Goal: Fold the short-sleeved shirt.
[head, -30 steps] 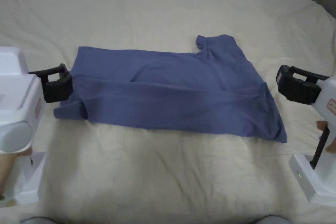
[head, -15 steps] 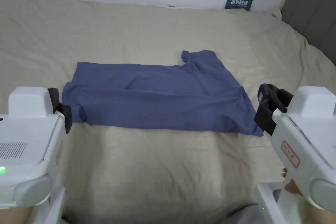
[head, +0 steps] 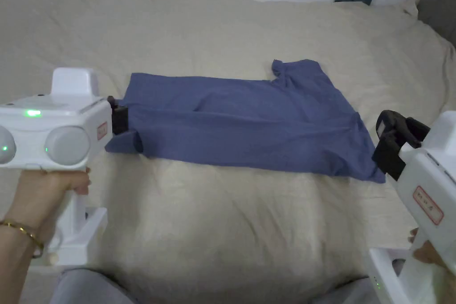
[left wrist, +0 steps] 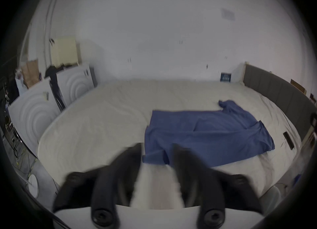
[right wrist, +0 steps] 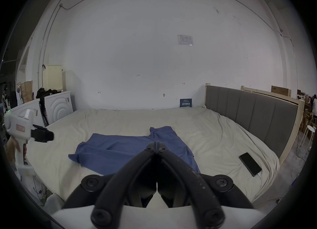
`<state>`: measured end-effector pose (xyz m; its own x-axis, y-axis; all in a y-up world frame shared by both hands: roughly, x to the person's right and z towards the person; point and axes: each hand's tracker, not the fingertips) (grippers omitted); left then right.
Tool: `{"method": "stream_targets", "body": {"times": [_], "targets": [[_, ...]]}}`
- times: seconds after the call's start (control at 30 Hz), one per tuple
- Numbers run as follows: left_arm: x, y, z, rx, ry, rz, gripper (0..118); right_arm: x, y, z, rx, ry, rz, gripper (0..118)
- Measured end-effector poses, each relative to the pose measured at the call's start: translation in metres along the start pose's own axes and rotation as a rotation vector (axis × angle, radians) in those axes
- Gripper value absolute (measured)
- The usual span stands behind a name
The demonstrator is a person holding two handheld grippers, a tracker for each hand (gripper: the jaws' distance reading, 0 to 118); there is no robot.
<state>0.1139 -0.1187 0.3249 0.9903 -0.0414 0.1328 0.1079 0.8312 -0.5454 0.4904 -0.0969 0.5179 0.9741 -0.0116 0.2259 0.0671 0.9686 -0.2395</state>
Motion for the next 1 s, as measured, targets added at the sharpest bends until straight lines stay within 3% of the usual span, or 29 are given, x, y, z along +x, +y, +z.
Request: {"method": "stream_targets", "body": {"times": [0.1, 0.13, 0.4, 0.47, 0.57, 0.6, 0.63, 0.7, 0.93, 0.97, 1.0], "targets": [[-0.013, 0.009, -0.046, -0.139, -0.046, 0.05, 105, 0.0, -0.002, -0.001, -0.028, 0.002, 0.002, 2], [-0.014, 0.009, -0.06, -0.18, -0.045, 0.064, 118, 0.0, -0.002, -0.001, -0.041, 0.001, 0.004, 2], [-0.019, -0.01, -0.164, -0.462, 0.03, 0.074, 117, 0.005, -0.02, -0.044, -0.16, -0.035, 0.003, 2], [-0.017, -0.018, -0.18, -0.477, 0.085, 0.029, 107, 0.01, -0.025, -0.06, -0.183, -0.046, 0.007, 2], [-0.018, -0.025, -0.191, -0.485, 0.069, 0.029, 58, 0.016, -0.03, -0.069, -0.207, -0.059, 0.005, 2], [-0.019, -0.027, -0.193, -0.493, 0.067, 0.046, 32, 0.018, -0.031, -0.073, -0.213, -0.062, 0.004, 2], [-0.02, -0.028, -0.194, -0.5, 0.054, 0.074, 15, 0.018, -0.032, -0.075, -0.221, -0.065, 0.004, 2], [-0.022, -0.03, -0.19, -0.471, 0.005, 0.135, 6, 0.02, -0.033, -0.08, -0.23, -0.07, 0.004, 2], [-0.025, -0.023, -0.161, -0.386, -0.017, 0.107, 4, 0.049, -0.013, -0.133, -0.402, -0.069, -0.04, 4], [-0.027, -0.021, -0.158, -0.376, -0.027, 0.115, 4, 0.057, -0.01, -0.147, -0.469, -0.054, -0.033, 18], [-0.028, -0.019, -0.155, -0.371, -0.033, 0.119, 4, 0.063, -0.008, -0.161, -0.547, -0.054, -0.018, 55]]}}
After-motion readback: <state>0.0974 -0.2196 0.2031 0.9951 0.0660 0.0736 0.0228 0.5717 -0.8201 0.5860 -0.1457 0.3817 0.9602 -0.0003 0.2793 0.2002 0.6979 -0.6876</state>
